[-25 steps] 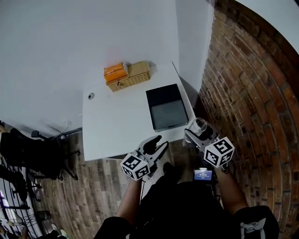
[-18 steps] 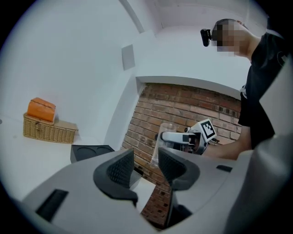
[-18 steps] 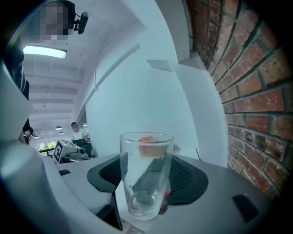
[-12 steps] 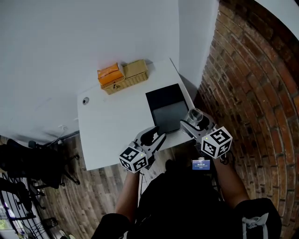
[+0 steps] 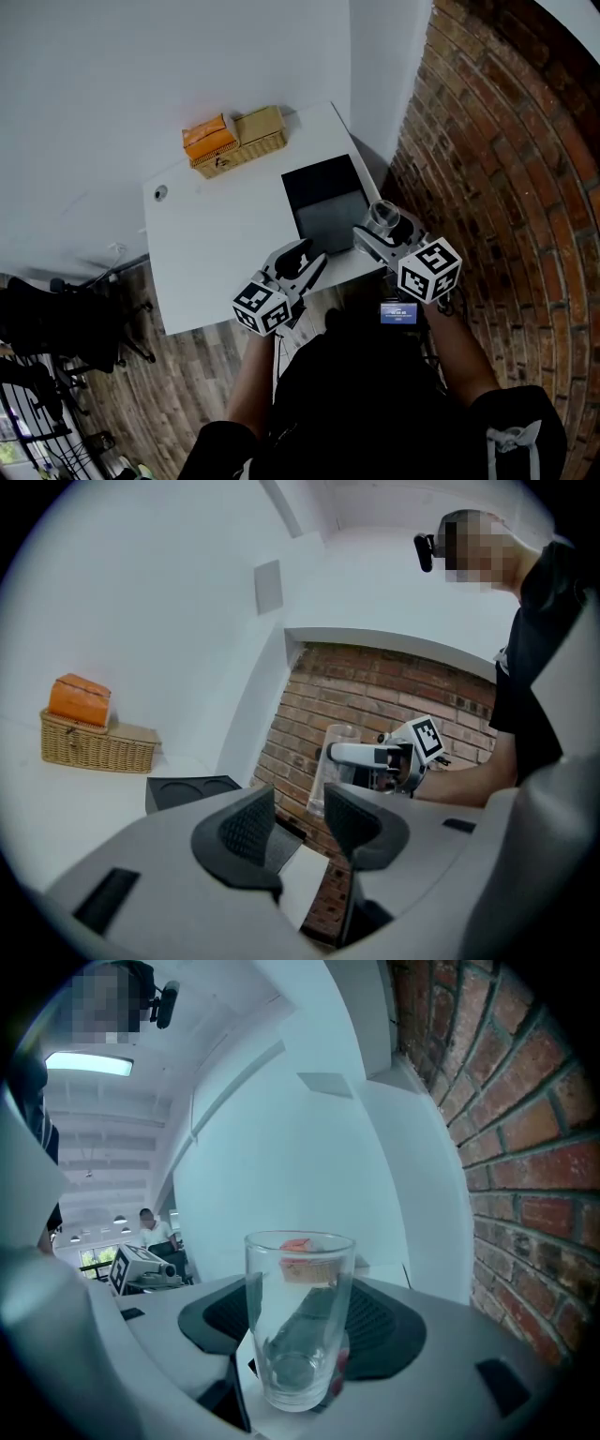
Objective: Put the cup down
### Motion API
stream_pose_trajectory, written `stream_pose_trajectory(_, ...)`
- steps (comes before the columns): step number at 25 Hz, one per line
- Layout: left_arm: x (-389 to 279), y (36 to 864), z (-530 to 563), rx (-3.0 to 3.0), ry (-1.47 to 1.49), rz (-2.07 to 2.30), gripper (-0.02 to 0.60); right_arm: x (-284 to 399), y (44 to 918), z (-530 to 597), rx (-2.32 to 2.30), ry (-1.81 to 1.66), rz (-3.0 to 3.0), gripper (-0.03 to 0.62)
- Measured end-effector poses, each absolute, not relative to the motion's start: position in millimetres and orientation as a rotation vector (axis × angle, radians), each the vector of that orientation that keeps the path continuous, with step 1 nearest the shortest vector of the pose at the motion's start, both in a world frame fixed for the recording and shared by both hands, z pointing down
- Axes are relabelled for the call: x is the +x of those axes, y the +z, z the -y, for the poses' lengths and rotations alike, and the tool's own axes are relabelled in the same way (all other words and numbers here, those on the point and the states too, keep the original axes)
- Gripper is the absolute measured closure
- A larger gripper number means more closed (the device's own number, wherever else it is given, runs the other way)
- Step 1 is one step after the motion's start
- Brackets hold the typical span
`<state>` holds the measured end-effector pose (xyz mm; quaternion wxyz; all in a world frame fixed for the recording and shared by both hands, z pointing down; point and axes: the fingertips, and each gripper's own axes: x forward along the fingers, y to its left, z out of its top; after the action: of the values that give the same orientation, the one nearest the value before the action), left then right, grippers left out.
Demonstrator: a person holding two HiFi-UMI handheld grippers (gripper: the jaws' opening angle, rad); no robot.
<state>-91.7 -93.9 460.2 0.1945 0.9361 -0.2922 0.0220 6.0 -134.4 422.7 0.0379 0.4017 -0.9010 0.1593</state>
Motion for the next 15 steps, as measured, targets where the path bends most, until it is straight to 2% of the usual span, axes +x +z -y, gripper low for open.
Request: stream_pose_trajectory(15, -74, 447, 108, 2.625, 0.059, 0.929, 0.41, 11, 405, 155, 1.127, 0.441, 2.836, 0.306)
